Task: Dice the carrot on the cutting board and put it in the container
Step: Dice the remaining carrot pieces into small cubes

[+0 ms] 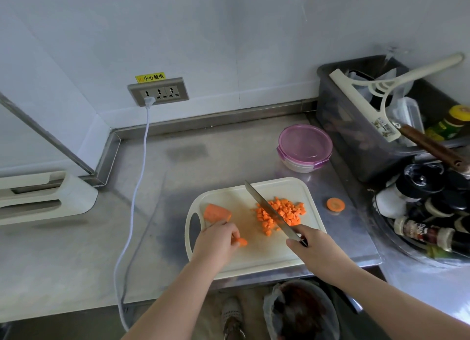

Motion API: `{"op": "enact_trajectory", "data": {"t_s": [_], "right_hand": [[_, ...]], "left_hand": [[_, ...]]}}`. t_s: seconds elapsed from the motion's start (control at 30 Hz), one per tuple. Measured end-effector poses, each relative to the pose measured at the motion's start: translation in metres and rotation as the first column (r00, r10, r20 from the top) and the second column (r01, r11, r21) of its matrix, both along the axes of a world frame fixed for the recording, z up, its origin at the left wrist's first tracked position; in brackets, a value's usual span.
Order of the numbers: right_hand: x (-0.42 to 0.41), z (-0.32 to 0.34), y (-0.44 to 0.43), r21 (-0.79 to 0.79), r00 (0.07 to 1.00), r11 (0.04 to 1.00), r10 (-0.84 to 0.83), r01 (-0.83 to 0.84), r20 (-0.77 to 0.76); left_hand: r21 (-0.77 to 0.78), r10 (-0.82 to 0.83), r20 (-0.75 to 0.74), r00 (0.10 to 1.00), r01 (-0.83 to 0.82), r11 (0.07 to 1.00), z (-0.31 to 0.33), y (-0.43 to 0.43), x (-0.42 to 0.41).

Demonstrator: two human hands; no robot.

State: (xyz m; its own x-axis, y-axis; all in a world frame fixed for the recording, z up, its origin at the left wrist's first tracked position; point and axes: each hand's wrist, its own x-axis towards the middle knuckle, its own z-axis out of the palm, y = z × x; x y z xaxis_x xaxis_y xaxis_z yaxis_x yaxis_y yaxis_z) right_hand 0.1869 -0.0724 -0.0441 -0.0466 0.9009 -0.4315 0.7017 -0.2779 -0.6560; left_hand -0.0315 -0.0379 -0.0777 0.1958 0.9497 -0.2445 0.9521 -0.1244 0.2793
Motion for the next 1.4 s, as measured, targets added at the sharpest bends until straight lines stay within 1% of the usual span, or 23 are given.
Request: {"op": "enact_trajectory", "data": {"t_s": [0.07, 0.13, 0.2, 0.27, 0.33, 0.4, 0.6, 0.67, 0.73, 0.8, 0.87, 0.97, 1.13, 1.3, 1.4], "right_hand": [[0.0, 0.0, 0.0, 0.0, 1.0, 1.0, -0.001, 0.001, -0.007], [-0.001, 0.0, 0.001, 0.005, 1.0, 1.0, 0.005, -0.005, -0.002], [-0.002, 0.0, 0.001, 0.006, 1.0, 1.0, 0.008, -0.008, 0.0], [-0.002, 0.0, 0.001, 0.003, 1.0, 1.0, 0.012, -0.012, -0.001], [-0.002, -0.001, 0.001, 0.003, 1.0, 1.0, 0.018, -0.018, 0.006], [-0.003, -0.001, 0.001, 0.003, 1.0, 1.0, 0.021, -0.021, 0.007], [-0.005, -0.002, 0.0, 0.018, 1.0, 0.999, 0.029, -0.03, 0.011], [-0.005, 0.0, -0.001, 0.021, 0.999, 0.999, 0.03, -0.031, 0.014], [-0.004, 0.001, 0.0, 0.016, 1.0, 0.999, 0.028, -0.028, 0.012], [-0.004, 0.002, 0.0, 0.012, 0.999, 0.999, 0.035, -0.035, 0.013], [-0.003, 0.002, 0.0, 0.004, 0.999, 0.999, 0.041, -0.041, 0.018], [-0.002, 0.003, 0.0, -0.004, 0.999, 0.999, 0.034, -0.034, 0.007], [-0.001, 0.003, -0.001, -0.003, 0.999, 0.999, 0.043, -0.043, 0.004], [-0.003, 0.0, -0.005, -0.026, 0.998, 0.998, 0.051, -0.051, -0.025], [-0.007, -0.003, -0.007, -0.036, 0.998, 0.998, 0.052, -0.054, -0.043]], "left_hand": [[0.013, 0.018, -0.02, 1.0, -0.017, 1.0, 0.0, -0.002, 0.002], [0.059, 0.055, -0.046, 0.997, -0.052, 0.997, 0.001, -0.004, 0.001], [0.081, 0.099, -0.034, 0.994, -0.096, 0.992, -0.001, -0.002, -0.005], [0.029, 0.111, -0.016, 0.994, -0.111, 0.993, -0.003, 0.001, -0.016], [-0.074, 0.077, 0.005, 0.997, -0.077, 0.994, -0.007, 0.004, -0.027], [-0.136, 0.054, 0.025, 0.998, -0.05, 0.989, -0.009, 0.004, -0.033], [-0.19, 0.117, 0.006, 0.993, -0.114, 0.975, -0.006, 0.002, -0.035], [-0.199, 0.181, 0.068, 0.981, -0.165, 0.966, -0.005, 0.003, -0.036], [-0.25, 0.279, 0.18, 0.943, -0.23, 0.94, -0.001, 0.004, -0.032], [-0.328, 0.322, 0.273, 0.906, -0.227, 0.917, 0.003, 0.004, -0.025], [-0.38, 0.331, 0.306, 0.893, -0.204, 0.902, 0.004, 0.003, -0.015], [-0.368, 0.314, 0.281, 0.907, -0.2, 0.908, 0.002, 0.001, -0.005], [-0.246, 0.293, 0.193, 0.937, -0.243, 0.939, 0.003, -0.001, 0.001], [-0.289, 0.323, 0.153, 0.934, -0.27, 0.918, 0.004, -0.004, 0.007], [-0.275, 0.392, 0.187, 0.901, -0.335, 0.901, 0.003, -0.008, 0.017]]}}
